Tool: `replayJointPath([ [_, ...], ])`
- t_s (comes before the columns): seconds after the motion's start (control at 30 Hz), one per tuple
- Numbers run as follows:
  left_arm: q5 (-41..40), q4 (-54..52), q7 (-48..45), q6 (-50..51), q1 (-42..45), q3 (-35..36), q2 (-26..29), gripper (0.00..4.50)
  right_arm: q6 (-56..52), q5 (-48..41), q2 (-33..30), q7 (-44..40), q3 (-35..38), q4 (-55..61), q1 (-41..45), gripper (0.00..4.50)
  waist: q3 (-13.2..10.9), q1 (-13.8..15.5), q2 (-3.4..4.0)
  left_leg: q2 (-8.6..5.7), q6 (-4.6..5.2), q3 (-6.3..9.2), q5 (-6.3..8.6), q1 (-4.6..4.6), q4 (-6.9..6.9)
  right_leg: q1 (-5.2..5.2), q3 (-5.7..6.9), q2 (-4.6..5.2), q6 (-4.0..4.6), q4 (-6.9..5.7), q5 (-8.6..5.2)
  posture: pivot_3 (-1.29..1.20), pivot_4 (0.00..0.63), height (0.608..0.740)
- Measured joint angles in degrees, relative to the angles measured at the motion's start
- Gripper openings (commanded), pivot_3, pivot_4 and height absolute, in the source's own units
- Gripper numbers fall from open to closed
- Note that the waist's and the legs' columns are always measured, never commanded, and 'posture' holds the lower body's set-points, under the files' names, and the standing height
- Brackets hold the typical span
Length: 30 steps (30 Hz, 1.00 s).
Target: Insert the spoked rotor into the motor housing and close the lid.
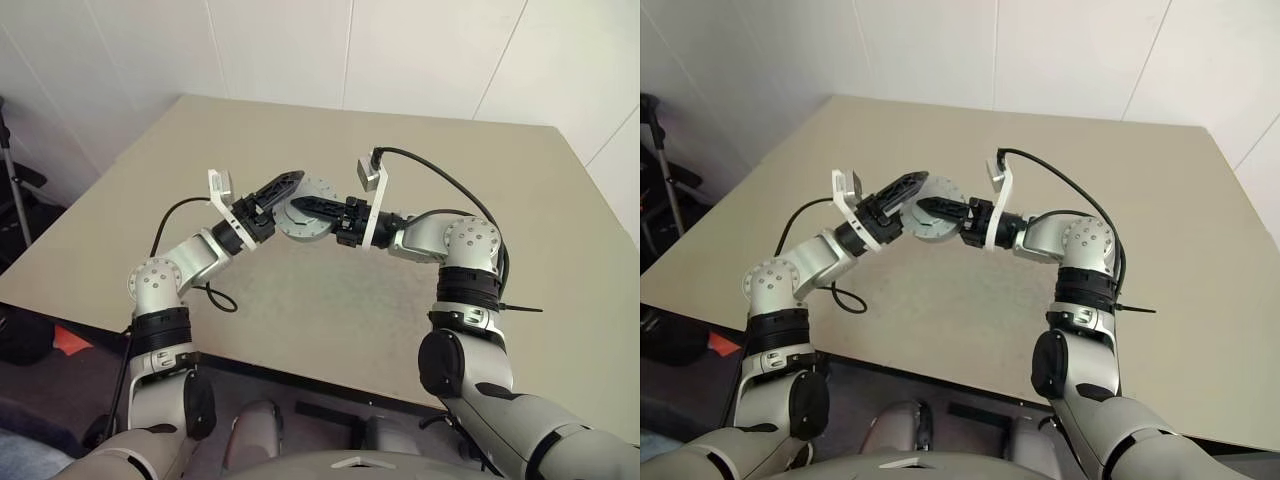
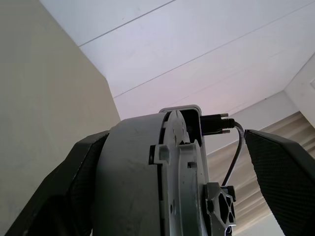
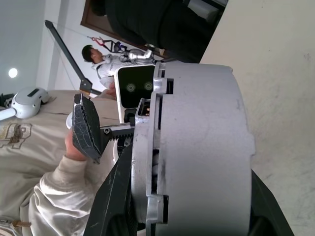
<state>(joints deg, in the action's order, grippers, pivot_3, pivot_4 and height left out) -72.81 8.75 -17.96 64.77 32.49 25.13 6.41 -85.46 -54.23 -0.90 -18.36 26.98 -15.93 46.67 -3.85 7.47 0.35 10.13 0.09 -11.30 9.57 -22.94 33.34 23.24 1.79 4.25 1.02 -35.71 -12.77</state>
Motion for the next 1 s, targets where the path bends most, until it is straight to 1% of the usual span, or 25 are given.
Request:
replayJointPath([
  [0.03,0.0,0.1,0.0,0.0,0.0,-0.2,0.0,4.19,0.1,0.0,0.0,0.0,0.0,0.0,0.0,2.10,0.0,0.0,0.00,0.00,0.00,0.00,0.00,0.00,0.00,0.00,0.00,0.00,0.00,0.00,0.00,0.00,0.000,0.740],
  [0.07,0.1,0.1,0.1,0.0,0.0,-0.5,0.0,4.08,0.2,0.0,0.0,0.1,0.0,0.0,-0.1,2.10,0.0,0.0,0.00,0.00,0.00,0.00,0.00,0.00,0.01,0.00,0.00,0.00,0.00,0.00,0.00,0.00,0.000,0.740],
  [0.1,0.2,0.3,0.2,-0.1,0.0,-0.6,0.1,3.88,0.2,0.0,0.0,0.1,0.0,0.0,-0.1,2.10,0.0,0.0,0.00,0.00,0.00,0.00,0.00,0.00,0.01,0.00,-0.01,0.00,0.00,0.00,0.00,0.00,0.000,0.740],
  [0.13,0.2,0.7,0.4,-0.4,-0.1,-0.7,0.1,3.62,0.2,0.0,0.0,0.1,0.0,0.0,-0.1,2.10,0.0,0.0,0.00,0.00,0.00,0.00,0.00,0.01,0.01,0.00,0.00,0.00,0.00,-0.01,0.00,0.00,0.000,0.740],
  [0.27,0.2,1.9,0.8,-0.9,-0.2,-0.6,0.3,2.35,0.2,-0.1,0.1,-0.1,-0.3,0.0,-0.2,2.10,0.0,0.0,0.00,0.00,0.00,0.01,0.00,0.01,0.01,0.00,0.00,0.00,-0.01,-0.01,0.00,0.00,0.000,0.740],
  [0.3,0.1,1.9,0.6,-0.9,-0.2,-0.7,0.3,2.20,0.2,-0.2,0.2,-0.1,-0.2,-0.1,-0.2,2.10,0.0,0.0,0.00,0.00,0.00,0.01,-0.01,0.00,0.01,0.00,0.00,0.00,-0.01,-0.01,0.00,0.00,0.000,0.740],
  [1.0,0.1,1.9,0.0,-2.2,-0.9,-1.5,0.4,2.16,0.9,-0.3,0.1,-0.4,-0.7,-0.1,-0.6,2.10,0.0,0.1,-0.01,0.00,0.00,0.03,-0.02,0.00,0.08,-0.02,0.00,0.00,-0.03,-0.06,0.02,0.00,0.000,0.740],
])
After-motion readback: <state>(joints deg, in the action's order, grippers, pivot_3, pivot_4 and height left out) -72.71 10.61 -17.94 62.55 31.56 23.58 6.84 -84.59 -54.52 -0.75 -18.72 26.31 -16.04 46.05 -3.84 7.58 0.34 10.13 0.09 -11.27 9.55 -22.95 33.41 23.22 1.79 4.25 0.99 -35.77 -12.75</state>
